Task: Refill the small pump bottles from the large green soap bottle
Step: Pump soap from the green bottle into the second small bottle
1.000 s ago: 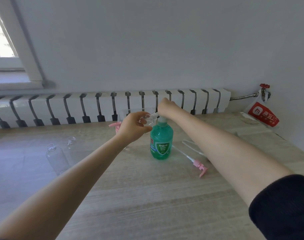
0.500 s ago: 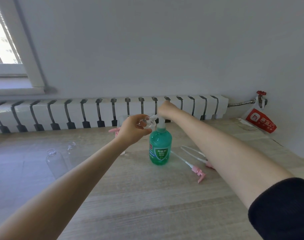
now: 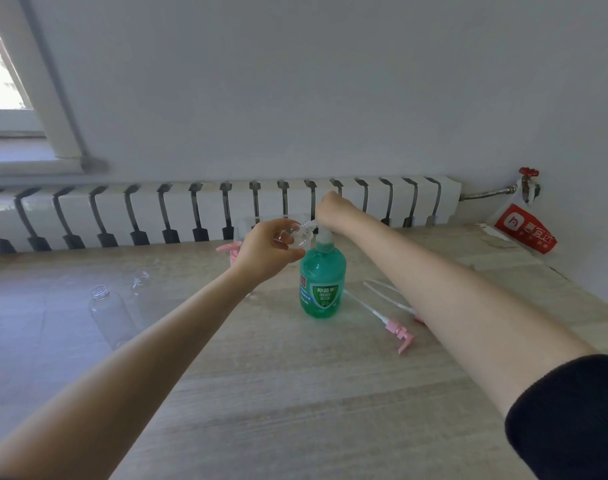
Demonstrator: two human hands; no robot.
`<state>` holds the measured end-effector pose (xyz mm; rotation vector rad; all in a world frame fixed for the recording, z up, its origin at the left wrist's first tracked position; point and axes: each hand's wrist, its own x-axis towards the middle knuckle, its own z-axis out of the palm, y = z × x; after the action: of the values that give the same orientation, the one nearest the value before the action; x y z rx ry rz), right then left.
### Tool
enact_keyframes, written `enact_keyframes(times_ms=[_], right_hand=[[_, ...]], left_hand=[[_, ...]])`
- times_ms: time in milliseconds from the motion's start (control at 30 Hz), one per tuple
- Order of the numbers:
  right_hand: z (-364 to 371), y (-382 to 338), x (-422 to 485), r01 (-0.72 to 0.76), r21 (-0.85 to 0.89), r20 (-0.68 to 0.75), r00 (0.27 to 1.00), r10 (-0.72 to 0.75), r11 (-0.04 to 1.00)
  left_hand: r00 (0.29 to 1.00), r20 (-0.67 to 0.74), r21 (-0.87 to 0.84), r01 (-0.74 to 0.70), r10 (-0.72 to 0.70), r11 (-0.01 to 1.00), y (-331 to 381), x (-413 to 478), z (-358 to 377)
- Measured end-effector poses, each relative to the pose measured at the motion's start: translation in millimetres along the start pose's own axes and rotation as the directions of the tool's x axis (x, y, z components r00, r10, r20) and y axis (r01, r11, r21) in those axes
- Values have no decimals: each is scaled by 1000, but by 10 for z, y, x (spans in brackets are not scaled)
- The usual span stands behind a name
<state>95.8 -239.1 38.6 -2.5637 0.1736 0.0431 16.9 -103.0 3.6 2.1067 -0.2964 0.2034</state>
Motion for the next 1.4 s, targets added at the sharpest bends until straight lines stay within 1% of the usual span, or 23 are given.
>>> enact_keyframes(times_ms=[167,367,567,767,900,1067,1267,1400], right_hand=[[42,40,-3,38,-12,2,999,-38,999],[38,40,-31,43,-54,2,999,-43,998],[5,28,-84,49,-44,5,999,-49,998],[-100,-38,-131,9,-10,-1,1000,-9,1000],[-164,-68,-129,21,21,-43,999,-20,1000],[-153,-47,-96,38,79,-59,998,-34,996],[-89,-72,-76,9,63,-12,1000,-9,998],[-34,-74,-75,32,50,2,999,-32,998]], left_hand=[[1000,-5,-12,7,-7,1000,-52,-10,42],[1000,0,-18,12,-12,1000,-63,5,49],[1000,4,-2,6,-6,1000,-43,2,27],[1000,2,-28,7,-7,1000,-12,17,19],[1000,-4,-29,2,-2,1000,22,38,-6],[1000,16,-52,10,-9,999,13,26,-12],[1000,15,-89,27,-26,996,-19,36,11],[999,19,-102,42,-40,994,-53,29,35]])
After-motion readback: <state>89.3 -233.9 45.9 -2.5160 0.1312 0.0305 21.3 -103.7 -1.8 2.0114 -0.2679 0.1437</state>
